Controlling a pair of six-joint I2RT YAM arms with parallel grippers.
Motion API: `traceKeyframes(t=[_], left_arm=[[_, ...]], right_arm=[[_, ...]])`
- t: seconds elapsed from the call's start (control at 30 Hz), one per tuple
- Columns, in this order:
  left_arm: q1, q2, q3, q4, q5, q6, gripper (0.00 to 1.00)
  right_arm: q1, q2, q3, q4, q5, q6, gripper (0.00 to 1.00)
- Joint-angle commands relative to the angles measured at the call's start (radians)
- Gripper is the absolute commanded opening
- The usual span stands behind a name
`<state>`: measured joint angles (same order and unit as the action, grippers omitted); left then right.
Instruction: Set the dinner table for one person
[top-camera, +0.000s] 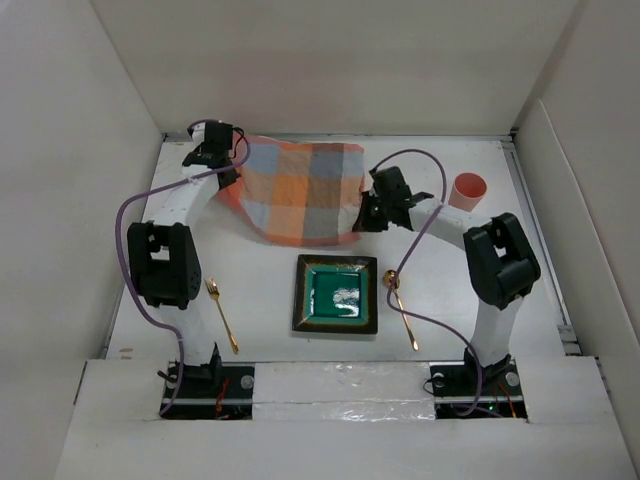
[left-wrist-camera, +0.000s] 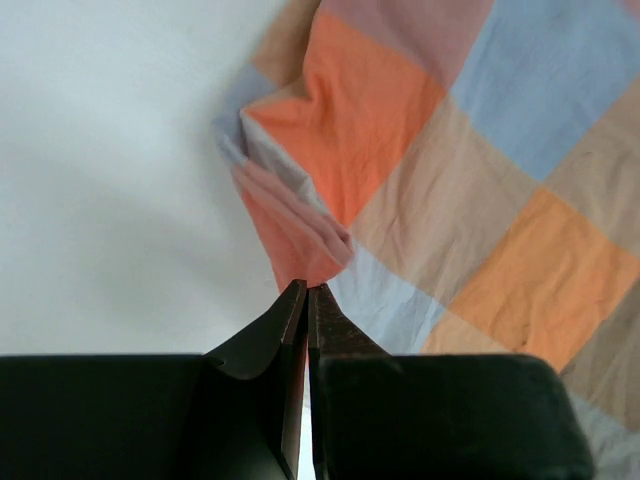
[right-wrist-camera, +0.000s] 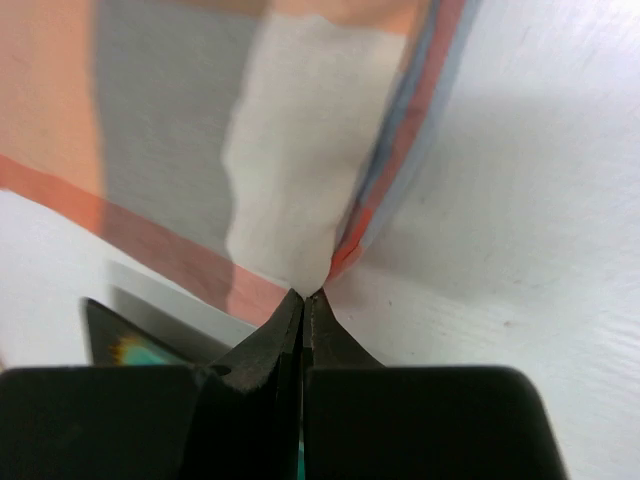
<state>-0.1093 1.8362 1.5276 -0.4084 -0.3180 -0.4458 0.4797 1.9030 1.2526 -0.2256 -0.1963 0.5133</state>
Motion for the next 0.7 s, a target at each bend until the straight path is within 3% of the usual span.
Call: traceKeyframes(t=[0.0, 0.27, 0.43, 0.67], left_arm=[[0.007, -0.107, 0.109, -0.009, 0.008, -0.007, 0.0], [0.007, -0.267, 0.33, 0.026, 0.105, -0.059, 0.0], [0.007, -0.396, 0.382, 0.092, 0.148, -0.103, 0.0], [-0.026, -0.437, 0.367, 0.167, 0.134, -0.116, 0.0]], right_arm=[[-0.056, -0.154, 0.128, 0.032, -0.032, -0.005, 0.0], [-0.128, -0.409, 0.301, -0.099, -0.026, -0.039, 0.0], [-0.168, -0.533, 0.453, -0.233, 0.017, -0.064, 0.0], [-0.268, -0.472, 0.603, -0.284, -0.032, -0.073, 0.0]])
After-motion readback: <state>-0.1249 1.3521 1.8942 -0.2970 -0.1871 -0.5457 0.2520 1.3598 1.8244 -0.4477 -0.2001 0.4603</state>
